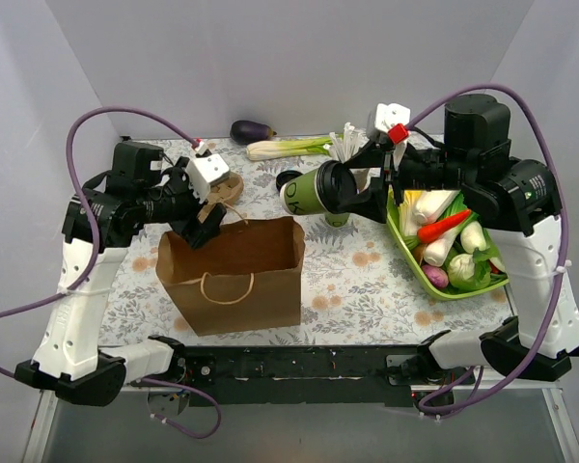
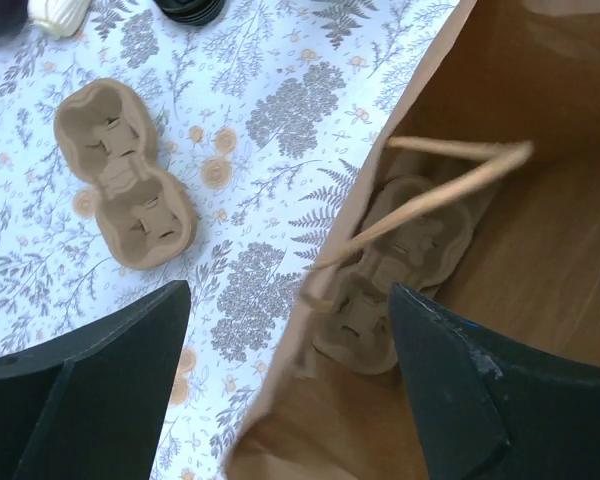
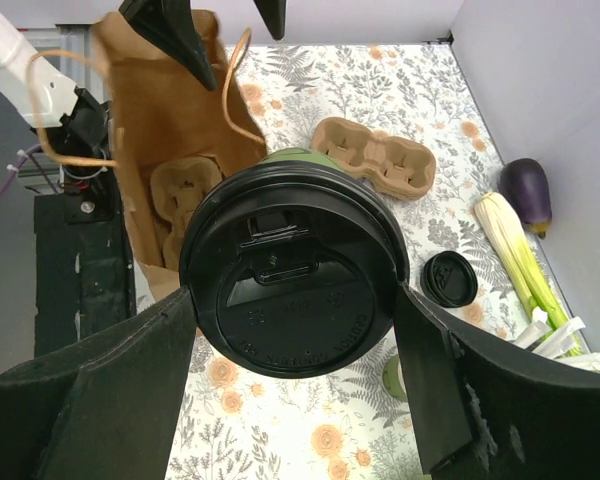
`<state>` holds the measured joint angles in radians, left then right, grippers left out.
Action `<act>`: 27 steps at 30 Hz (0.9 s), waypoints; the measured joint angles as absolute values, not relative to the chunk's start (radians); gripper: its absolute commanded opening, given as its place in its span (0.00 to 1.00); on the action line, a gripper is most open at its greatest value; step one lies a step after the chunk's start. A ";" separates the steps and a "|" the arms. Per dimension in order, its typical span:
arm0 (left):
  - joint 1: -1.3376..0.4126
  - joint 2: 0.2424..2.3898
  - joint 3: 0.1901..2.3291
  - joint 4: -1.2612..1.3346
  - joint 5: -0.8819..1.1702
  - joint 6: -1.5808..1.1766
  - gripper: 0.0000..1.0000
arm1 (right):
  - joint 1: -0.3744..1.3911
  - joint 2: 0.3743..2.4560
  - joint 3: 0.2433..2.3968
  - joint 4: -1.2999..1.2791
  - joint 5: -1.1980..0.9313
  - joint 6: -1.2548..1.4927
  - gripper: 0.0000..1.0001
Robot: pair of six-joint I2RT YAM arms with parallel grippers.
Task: Pack the takeout coffee
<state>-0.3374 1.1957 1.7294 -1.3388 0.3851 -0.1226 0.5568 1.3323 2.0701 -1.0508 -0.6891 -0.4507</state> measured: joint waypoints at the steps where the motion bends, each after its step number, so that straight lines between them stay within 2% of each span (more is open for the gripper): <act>1: -0.337 1.189 1.730 -1.339 0.373 -0.118 0.83 | 0.557 1.336 2.070 -1.051 -0.695 -0.448 0.01; 5: -0.337 1.179 1.724 -1.339 0.356 -0.099 0.83 | 0.565 1.359 2.083 -1.051 -0.715 -0.442 0.01; 9: -0.337 1.186 1.692 -1.340 0.381 -0.063 0.74 | 0.576 1.386 2.117 -1.052 -0.726 -0.440 0.01; 12: -0.337 1.215 1.666 -1.340 0.397 -0.039 0.58 | 0.598 1.393 2.132 -1.052 -0.736 -0.442 0.01; 13: -0.337 1.226 1.660 -1.340 0.402 -0.036 0.47 | 0.609 1.393 2.132 -1.052 -0.738 -0.443 0.01; 15: -0.337 1.258 1.655 -1.343 0.410 -0.030 0.35 | 0.649 1.392 2.131 -1.053 -0.738 -0.445 0.01; 16: -0.337 1.273 1.655 -1.342 0.417 -0.024 0.27 | 0.672 1.391 2.127 -1.054 -0.738 -0.446 0.01; 17: -0.337 1.289 1.656 -1.343 0.426 -0.022 0.09 | 0.693 1.386 2.115 -1.052 -0.739 -0.448 0.01; 18: -0.337 1.304 1.662 -1.345 0.433 -0.023 0.03 | 0.710 1.379 2.098 -1.054 -0.739 -0.450 0.01; 19: -0.337 1.321 1.671 -1.346 0.440 -0.018 0.00 | 0.728 1.370 2.080 -1.060 -0.739 -0.452 0.01; 27: -0.337 1.313 1.687 -1.348 0.496 -0.042 0.00 | 0.913 1.384 2.062 -1.119 -0.575 -0.520 0.01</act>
